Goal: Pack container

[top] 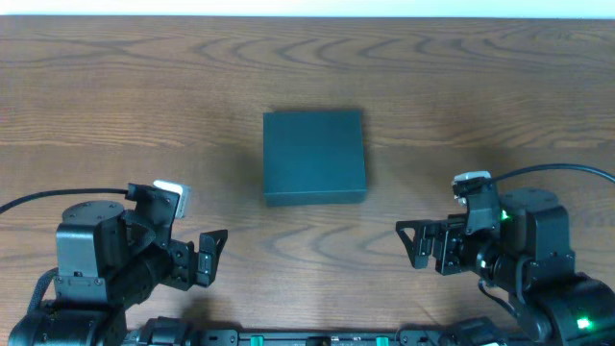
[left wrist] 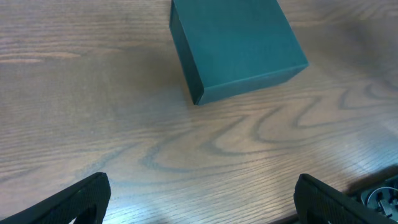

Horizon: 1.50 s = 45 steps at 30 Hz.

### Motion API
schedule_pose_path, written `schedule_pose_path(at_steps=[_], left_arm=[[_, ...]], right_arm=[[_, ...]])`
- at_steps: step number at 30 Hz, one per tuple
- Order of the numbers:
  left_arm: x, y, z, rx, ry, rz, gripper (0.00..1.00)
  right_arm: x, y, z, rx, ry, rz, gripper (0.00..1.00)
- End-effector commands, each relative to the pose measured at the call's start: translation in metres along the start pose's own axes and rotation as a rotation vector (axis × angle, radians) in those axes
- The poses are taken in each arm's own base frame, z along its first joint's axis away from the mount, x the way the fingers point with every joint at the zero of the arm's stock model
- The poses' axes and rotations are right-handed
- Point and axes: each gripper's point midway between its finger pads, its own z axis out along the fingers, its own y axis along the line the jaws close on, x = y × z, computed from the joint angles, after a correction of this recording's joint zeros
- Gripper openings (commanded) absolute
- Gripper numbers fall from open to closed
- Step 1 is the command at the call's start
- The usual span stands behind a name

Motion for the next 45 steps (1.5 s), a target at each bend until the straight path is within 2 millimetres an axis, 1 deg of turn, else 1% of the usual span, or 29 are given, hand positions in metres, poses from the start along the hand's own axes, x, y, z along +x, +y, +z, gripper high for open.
schedule_pose_path(at_steps=[1, 3, 7, 10, 12, 16, 18, 23, 29, 34, 37, 45], left_arm=[[0.002, 0.0, -0.001, -0.007, -0.008, 0.004, 0.95], [0.003, 0.014, -0.004, -0.089, -0.015, 0.034, 0.95], [-0.013, 0.037, -0.016, -0.245, -0.152, 0.064, 0.95], [-0.016, 0.056, -0.017, -0.351, -0.236, 0.062, 0.95], [-0.011, 0.068, -0.011, -0.397, -0.276, 0.052, 0.95], [0.008, 0.085, 0.013, -0.432, -0.353, 0.0, 0.95], [0.02, 0.092, 0.028, -0.437, -0.397, -0.032, 0.95], [0.036, 0.101, 0.055, -0.435, -0.443, -0.023, 0.95], [0.054, 0.111, 0.083, -0.424, -0.462, -0.071, 0.95], [0.059, 0.115, 0.096, -0.424, -0.512, -0.062, 0.95], [0.06, 0.12, 0.108, -0.418, -0.533, -0.075, 0.95], [0.059, 0.121, 0.108, -0.421, -0.543, -0.079, 0.96]], right_arm=[[0.003, 0.0, 0.001, 0.0, 0.009, 0.008, 0.99], [0.003, 0.0, 0.001, 0.0, 0.009, 0.008, 0.99], [0.003, 0.0, 0.001, 0.0, 0.009, 0.008, 0.99], [0.003, 0.0, 0.001, 0.0, 0.009, 0.007, 0.99], [0.003, 0.0, 0.001, 0.0, 0.009, 0.008, 0.99], [0.003, 0.0, 0.001, 0.0, 0.009, 0.007, 0.99], [0.003, 0.0, 0.001, 0.0, 0.009, 0.008, 0.99], [0.003, 0.0, 0.001, 0.0, 0.009, 0.008, 0.99], [0.003, 0.0, 0.001, 0.0, 0.009, 0.008, 0.99], [0.003, 0.0, 0.001, 0.0, 0.009, 0.008, 0.99], [0.003, 0.0, 0.001, 0.0, 0.009, 0.008, 0.99], [0.003, 0.0, 0.001, 0.0, 0.009, 0.008, 0.99]])
